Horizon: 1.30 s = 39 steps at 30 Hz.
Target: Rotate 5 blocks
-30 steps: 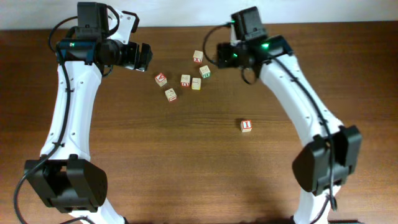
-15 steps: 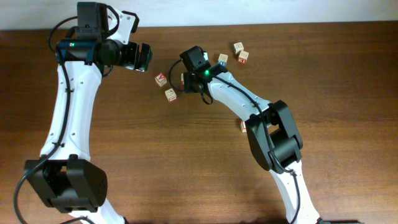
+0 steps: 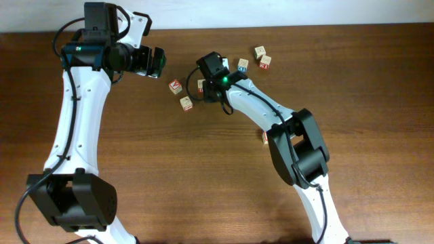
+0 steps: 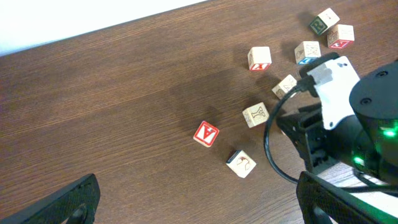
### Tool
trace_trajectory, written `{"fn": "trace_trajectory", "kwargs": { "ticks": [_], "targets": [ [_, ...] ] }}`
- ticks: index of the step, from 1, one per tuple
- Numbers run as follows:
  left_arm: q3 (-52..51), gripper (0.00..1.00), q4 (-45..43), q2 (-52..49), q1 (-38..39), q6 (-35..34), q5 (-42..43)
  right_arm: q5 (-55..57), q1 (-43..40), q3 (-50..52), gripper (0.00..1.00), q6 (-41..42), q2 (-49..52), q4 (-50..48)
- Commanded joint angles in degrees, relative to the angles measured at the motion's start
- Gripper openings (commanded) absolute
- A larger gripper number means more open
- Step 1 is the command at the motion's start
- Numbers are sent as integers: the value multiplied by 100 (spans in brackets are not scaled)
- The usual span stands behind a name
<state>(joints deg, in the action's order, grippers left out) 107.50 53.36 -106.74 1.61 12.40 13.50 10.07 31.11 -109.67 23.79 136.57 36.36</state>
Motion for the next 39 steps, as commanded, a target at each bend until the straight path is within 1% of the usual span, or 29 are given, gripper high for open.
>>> {"fn": "trace_trajectory", "kwargs": {
  "ticks": [1,2,4,5,6,7,8,10,14,17,19,20,21,24,25,26,27,30,32,33,35,36,39],
  "targets": [
    [98,99,-9,-42,11,50,4,68,-4,-20,27,7,-1117,675],
    [98,99,-9,-42,11,50,4,46,-4,-20,28,7,-1307,933],
    [98,99,-9,-42,11,50,7,2,-4,-20,27,9,-1860,2061],
    [98,99,-9,-42,11,50,7,-44,-4,-17,27,79,-1926,2785],
    [98,99,-9,-42,11,50,4,-57,-4,4,26,74,-1884,3185],
    [98,99,-9,-42,11,50,4,-59,-4,149,26,76,-1818,3442],
    [98,99,-9,-42,11,52,4,-59,-4,476,26,127,-1812,3416],
    [98,99,-9,-42,11,50,4,-109,-17,1113,27,378,-1812,3139],
    [98,99,-9,-42,11,50,4,-949,-264,2164,28,568,-1812,2269],
    [98,99,-9,-42,11,52,4,-1174,-540,2420,28,568,-1812,2120],
    [98,99,-9,-42,11,50,4,-1248,-579,2474,28,566,-1812,2037],
    [98,99,-9,-42,11,50,7,-1246,-573,2474,36,566,-1812,2033],
    [98,99,-9,-42,11,50,4,-1246,-564,2474,42,564,-1812,2033],
    [98,99,-9,-42,11,50,4,-1248,-564,2474,43,564,-1812,2031],
    [98,99,-9,-42,11,50,4,-1250,-564,2470,43,560,-1812,2015],
    [98,99,-9,-42,11,50,7,-1246,-568,2365,46,450,-1814,2015],
    [98,99,-9,-42,11,50,4,-1246,-575,2124,47,227,-1816,2020],
    [98,99,-9,-42,11,50,4,-1187,-575,868,56,-280,-1818,1897],
    [98,99,-9,-42,11,50,7,-1154,-575,455,57,-643,-1818,1139],
    [98,99,-9,-42,11,50,7,-1016,-575,455,60,-907,-1784,503],
    [98,99,-9,-42,11,50,4,-874,-575,455,61,-1320,-1541,-369],
    [98,99,-9,-42,13,50,7,-822,-577,455,63,-1397,-1320,-798],
    [98,99,-9,-42,11,50,4,-811,-575,455,63,-1722,-599,-1224]
  ]
}}
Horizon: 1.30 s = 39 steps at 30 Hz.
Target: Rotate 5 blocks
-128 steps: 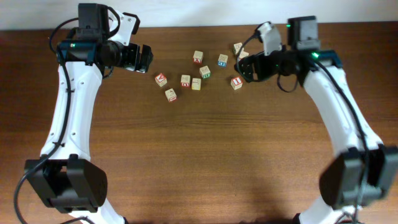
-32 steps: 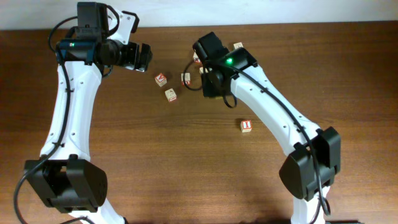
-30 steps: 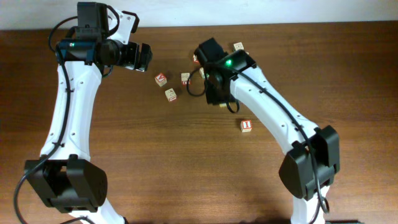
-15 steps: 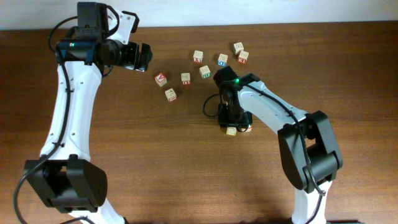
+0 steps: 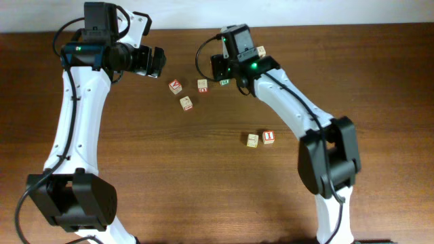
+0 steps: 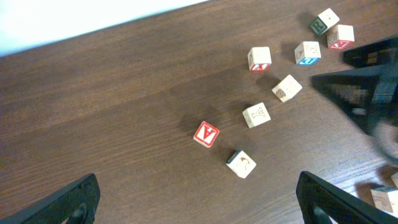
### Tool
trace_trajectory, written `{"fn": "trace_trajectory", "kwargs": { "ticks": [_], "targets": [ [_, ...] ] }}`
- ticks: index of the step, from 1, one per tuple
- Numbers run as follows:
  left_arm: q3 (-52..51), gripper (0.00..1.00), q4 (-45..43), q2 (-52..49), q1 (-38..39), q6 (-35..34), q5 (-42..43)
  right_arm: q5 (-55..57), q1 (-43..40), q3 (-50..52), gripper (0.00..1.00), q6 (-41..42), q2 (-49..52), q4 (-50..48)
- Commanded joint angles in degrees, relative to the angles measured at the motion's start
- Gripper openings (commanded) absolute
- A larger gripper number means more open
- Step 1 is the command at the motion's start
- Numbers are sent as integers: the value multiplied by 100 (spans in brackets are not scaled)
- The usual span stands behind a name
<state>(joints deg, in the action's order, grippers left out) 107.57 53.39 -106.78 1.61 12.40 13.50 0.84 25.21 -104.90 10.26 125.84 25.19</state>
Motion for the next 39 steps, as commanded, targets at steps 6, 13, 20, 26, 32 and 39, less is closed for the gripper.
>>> {"fn": "trace_trajectory", "kwargs": {
  "ticks": [6,13,20,26,32,39],
  "targets": [
    [92,99,-11,-37,11,50,7,114,-57,-20,62,-428,1084,-448],
    [92,99,-11,-37,11,50,4,131,-92,-17,43,-426,1255,-619],
    [92,99,-11,-37,11,50,7,111,-85,-24,24,-380,761,-452],
    [92,99,-11,-37,11,52,4,-750,-81,-24,21,356,-1058,2181],
    [92,99,-11,-37,11,50,7,-763,157,879,17,1596,-1005,3348],
    [92,99,-11,-37,11,50,7,-726,302,2516,18,2328,-1005,2092]
  ]
}}
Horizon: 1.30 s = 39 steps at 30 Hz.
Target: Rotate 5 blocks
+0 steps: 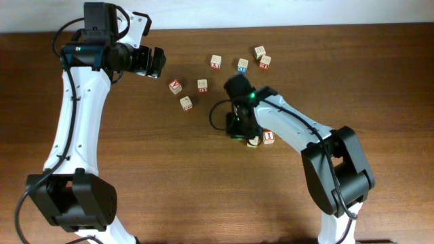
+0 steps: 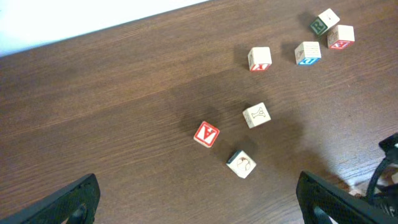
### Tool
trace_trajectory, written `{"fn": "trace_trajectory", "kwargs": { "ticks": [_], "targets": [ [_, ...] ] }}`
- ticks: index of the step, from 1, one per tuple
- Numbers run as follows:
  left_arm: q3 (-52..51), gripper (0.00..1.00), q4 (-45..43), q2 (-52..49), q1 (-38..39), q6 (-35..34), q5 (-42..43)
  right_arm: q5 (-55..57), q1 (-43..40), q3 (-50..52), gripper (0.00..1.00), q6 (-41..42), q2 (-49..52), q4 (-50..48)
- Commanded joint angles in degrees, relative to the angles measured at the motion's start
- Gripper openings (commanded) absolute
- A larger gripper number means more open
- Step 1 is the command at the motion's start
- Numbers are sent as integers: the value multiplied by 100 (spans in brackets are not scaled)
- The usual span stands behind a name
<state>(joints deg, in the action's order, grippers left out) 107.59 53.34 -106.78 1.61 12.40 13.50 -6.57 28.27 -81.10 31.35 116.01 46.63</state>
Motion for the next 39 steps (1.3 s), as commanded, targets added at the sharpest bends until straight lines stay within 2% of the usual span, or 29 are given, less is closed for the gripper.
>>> {"fn": "trace_trajectory", "kwargs": {
  "ticks": [1,2,4,6,10,13,15,18,22,27,34,36,39],
  "targets": [
    [90,99,-7,-37,11,50,4,13,-4,136,18,219,-22,-55],
    [90,99,-7,-37,11,50,7,11,-4,136,25,219,-22,-39],
    [90,99,-7,-37,11,50,4,-101,-4,133,45,219,-22,0],
    [90,99,-7,-37,11,50,7,-181,-7,120,50,214,-24,0],
    [90,99,-7,-37,11,50,4,-181,-17,-380,51,-98,-26,138],
    [90,99,-7,-37,11,50,7,-28,-26,-1351,55,-468,-24,-46],
    [90,99,-7,-37,11,50,4,-26,-13,-1508,59,-815,-22,-1078],
    [90,99,-7,-37,11,50,7,278,-15,-1491,59,-997,389,-2675],
    [90,99,-7,-37,11,50,4,341,4,-1497,60,-1167,1276,-3727],
    [90,99,-7,-37,11,50,4,313,28,-1504,60,-1207,1843,-4140],
    [90,99,-7,-37,11,50,7,367,46,-1504,56,-1209,1950,-4301],
    [90,99,-7,-37,11,50,4,367,166,-1504,64,-1429,1950,-4393],
    [90,99,-7,-37,11,52,4,782,258,-1504,64,-1445,2006,-4345]
  ]
}}
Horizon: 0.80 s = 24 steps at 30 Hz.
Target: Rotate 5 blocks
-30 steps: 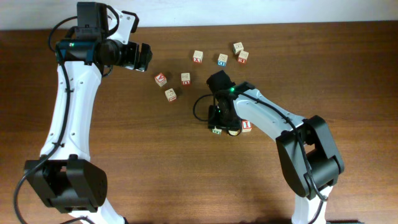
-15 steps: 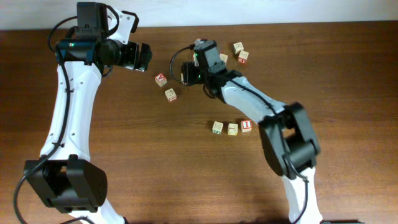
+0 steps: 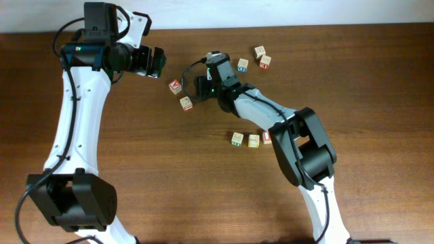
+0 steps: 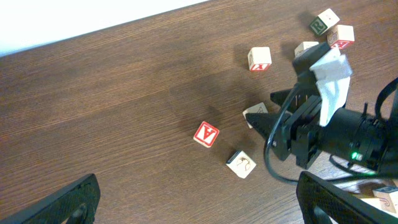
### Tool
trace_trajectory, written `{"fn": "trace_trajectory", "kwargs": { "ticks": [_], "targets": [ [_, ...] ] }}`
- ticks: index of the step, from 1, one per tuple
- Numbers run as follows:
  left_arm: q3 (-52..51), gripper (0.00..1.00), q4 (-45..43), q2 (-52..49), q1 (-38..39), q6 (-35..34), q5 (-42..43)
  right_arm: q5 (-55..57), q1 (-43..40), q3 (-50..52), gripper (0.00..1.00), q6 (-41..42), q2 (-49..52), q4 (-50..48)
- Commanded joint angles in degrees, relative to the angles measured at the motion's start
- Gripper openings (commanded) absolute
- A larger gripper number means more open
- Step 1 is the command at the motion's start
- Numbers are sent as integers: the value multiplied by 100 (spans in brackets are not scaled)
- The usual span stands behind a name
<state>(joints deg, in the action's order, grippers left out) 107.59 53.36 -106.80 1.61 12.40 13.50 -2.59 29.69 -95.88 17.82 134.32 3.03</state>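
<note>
Small wooden letter blocks lie scattered on the brown table (image 3: 135,169). My right gripper (image 4: 261,109) reaches in from the right with a finger on each side of a pale block (image 4: 253,111); whether it grips is unclear. Just left of it lie a red block (image 4: 206,134) and a cream block (image 4: 241,163). Another block (image 4: 259,58) lies behind it. Three blocks stand in a row (image 3: 252,139) nearer the table's middle. My left gripper (image 3: 154,61) hangs open above the far left, holding nothing.
Three more blocks (image 3: 255,59) sit at the back near the table's far edge. The right arm (image 3: 261,108) stretches across the middle, from the front right to the blocks. The left arm (image 3: 74,115) stands along the left side.
My right gripper was down at the row of two blocks in the middle. It is now back at the pale block beside the red one, and the row holds three blocks. The left arm stayed put.
My right gripper was first low among the scattered blocks. Then it was raised near the back blocks, with a tilted block still on the table. Then that block was gone and the gripper was at the middle row. Now the row has three blocks.
</note>
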Motion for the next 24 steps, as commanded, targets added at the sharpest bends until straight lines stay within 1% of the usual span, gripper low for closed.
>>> {"fn": "trace_trajectory", "kwargs": {
  "ticks": [1,3,4,5,6,8,11,13,15,16,17,18,19,20,22,24],
  "targets": [
    [90,99,-9,-35,11,50,7,487,116,-26,64,-90,254,11],
    [90,99,-9,-35,11,50,7,485,105,-26,64,-90,334,-17],
    [90,99,-9,-35,11,50,7,485,105,-26,55,-90,334,-48],
    [90,99,-9,-35,11,50,4,485,105,-26,41,-90,334,-72],
    [90,99,-9,-35,11,50,4,483,105,-26,38,-90,332,-72],
    [90,99,-9,-35,11,50,7,481,105,-57,37,-90,289,-28],
    [90,99,-9,-35,11,52,4,483,105,-96,37,-96,-205,352],
    [90,99,-9,-35,11,52,4,468,105,-96,37,-90,-894,1051],
    [90,99,-9,-35,11,50,4,155,116,-96,36,-87,-1617,2100],
    [90,99,-9,-35,11,50,4,50,116,-96,34,-87,-1799,2411],
    [90,99,-9,-35,11,50,7,-87,116,-96,31,57,-2098,3220],
    [90,99,-9,-35,11,50,4,-90,116,-94,30,337,-2135,3838],
    [90,99,-9,-35,11,52,4,-79,142,-31,31,382,-2037,4170],
    [90,99,-9,-35,11,50,4,-48,144,48,47,2,-1823,3799],
    [90,99,-9,-35,11,52,4,-37,136,46,58,-581,-1589,3320],
    [90,99,-9,-35,11,52,4,83,136,37,65,-1233,-1276,2704]
  ]
}}
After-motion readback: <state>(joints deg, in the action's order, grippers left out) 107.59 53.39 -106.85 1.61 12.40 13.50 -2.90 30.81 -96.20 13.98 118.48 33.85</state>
